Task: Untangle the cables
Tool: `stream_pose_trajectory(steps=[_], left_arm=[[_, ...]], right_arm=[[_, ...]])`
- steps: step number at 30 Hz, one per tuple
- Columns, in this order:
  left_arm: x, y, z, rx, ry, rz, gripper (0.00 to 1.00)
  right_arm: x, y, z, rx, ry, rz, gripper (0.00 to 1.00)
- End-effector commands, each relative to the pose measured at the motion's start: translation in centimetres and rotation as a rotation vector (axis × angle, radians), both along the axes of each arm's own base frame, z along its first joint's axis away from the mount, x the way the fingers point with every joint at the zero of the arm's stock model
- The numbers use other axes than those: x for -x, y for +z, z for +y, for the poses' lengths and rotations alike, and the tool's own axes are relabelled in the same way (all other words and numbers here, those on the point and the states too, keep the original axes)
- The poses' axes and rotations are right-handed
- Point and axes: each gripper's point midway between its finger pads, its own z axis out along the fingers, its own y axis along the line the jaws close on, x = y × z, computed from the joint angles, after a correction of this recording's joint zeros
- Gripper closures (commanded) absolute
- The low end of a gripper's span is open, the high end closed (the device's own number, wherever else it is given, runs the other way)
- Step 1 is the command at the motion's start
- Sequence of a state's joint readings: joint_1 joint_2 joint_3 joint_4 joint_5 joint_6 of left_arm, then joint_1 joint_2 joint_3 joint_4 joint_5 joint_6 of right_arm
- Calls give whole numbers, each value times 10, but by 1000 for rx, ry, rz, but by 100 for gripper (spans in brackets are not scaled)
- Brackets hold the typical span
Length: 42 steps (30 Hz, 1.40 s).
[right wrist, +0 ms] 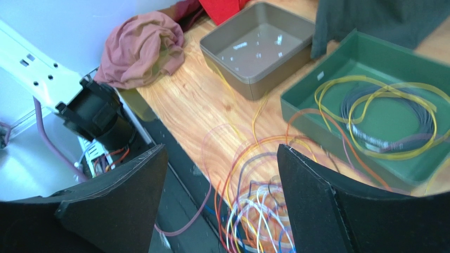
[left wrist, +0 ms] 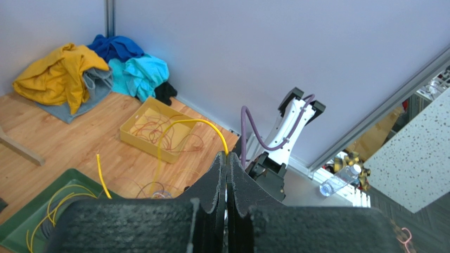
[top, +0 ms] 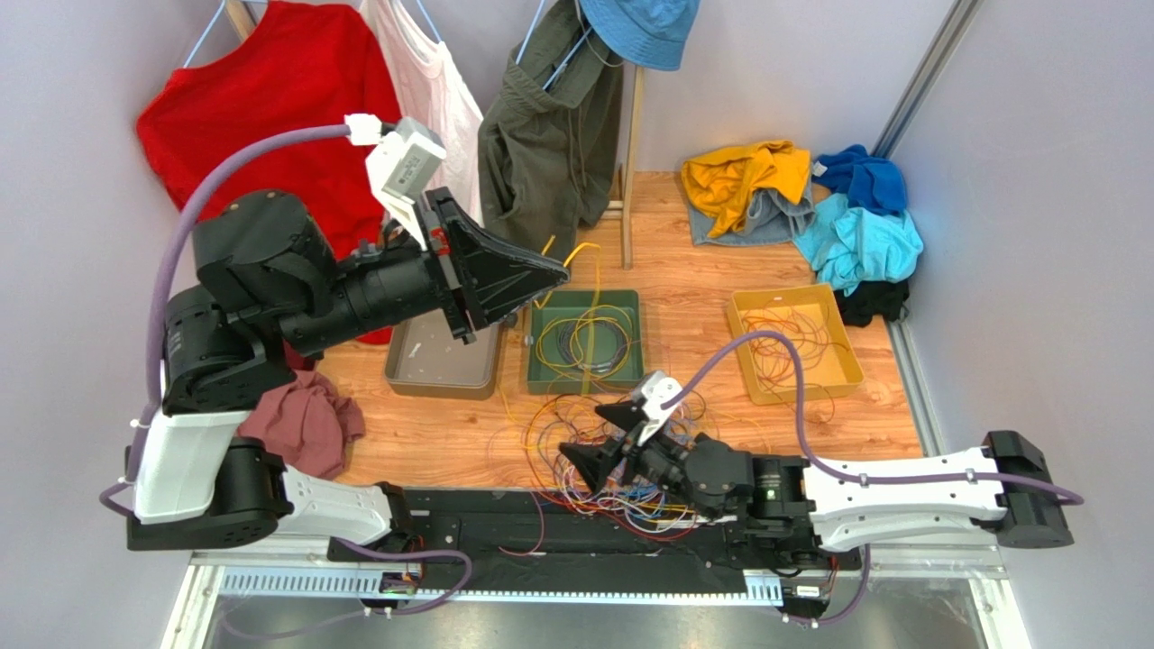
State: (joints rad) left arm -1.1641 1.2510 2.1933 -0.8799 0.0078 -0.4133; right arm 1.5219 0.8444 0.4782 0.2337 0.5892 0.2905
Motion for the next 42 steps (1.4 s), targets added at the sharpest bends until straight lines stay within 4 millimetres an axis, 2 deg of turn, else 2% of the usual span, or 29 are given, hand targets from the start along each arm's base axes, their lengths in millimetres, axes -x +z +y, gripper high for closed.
stream_pose_trajectory(steps=[1, 4, 6, 8, 11, 12, 17, 22, 26, 29, 32, 35, 36, 38, 39, 41, 42], left_arm=[[17, 16, 15, 51, -49, -10, 100], [13, 12, 16, 40, -25, -9, 100], [10, 14, 21, 41, -2, -18, 100], [-1, 15, 29, 39, 71, -29, 100], [-7, 17, 36, 42, 117, -40, 100], [-7, 19, 37, 46, 121, -44, 100], [-12, 18, 34, 44, 138, -45, 100], [-11, 21, 33, 54, 131, -45, 100], [-10, 24, 34, 64, 128, -42, 100], [-8, 25, 34, 70, 120, -38, 100], [-6, 27, 36, 77, 112, -42, 100], [-3, 28, 39, 83, 106, -43, 100], [-3, 27, 39, 81, 106, -44, 100], [-3, 28, 43, 85, 112, -45, 100], [-3, 29, 45, 88, 114, -47, 100], [-2, 29, 46, 91, 112, -47, 100], [-2, 28, 45, 90, 111, -46, 100]], right_arm=[[-7, 63, 27, -106, -18, -86, 19], [-5, 80, 31, -157, -12, -79, 20], [-4, 82, 29, -167, -1, -69, 21], [-1, 79, 20, -170, 7, -55, 22], [-2, 80, 4, -205, -8, -38, 23], [-3, 74, -1, -201, -19, -37, 24], [-5, 83, -18, -213, -29, -51, 25], [0, 77, -6, -192, 7, -48, 25], [0, 59, 8, -152, 8, -39, 25], [-5, 49, 16, -129, -20, -39, 25], [-19, 39, 17, -104, -91, -27, 27], [-30, 32, 12, -106, -141, -3, 40], [-31, 28, 11, -111, -145, 10, 57], [-34, 25, 9, -114, -153, 18, 69], [-33, 22, 9, -108, -146, 21, 81], [-35, 21, 9, -108, -149, 24, 83], [-35, 20, 11, -104, -142, 26, 79]])
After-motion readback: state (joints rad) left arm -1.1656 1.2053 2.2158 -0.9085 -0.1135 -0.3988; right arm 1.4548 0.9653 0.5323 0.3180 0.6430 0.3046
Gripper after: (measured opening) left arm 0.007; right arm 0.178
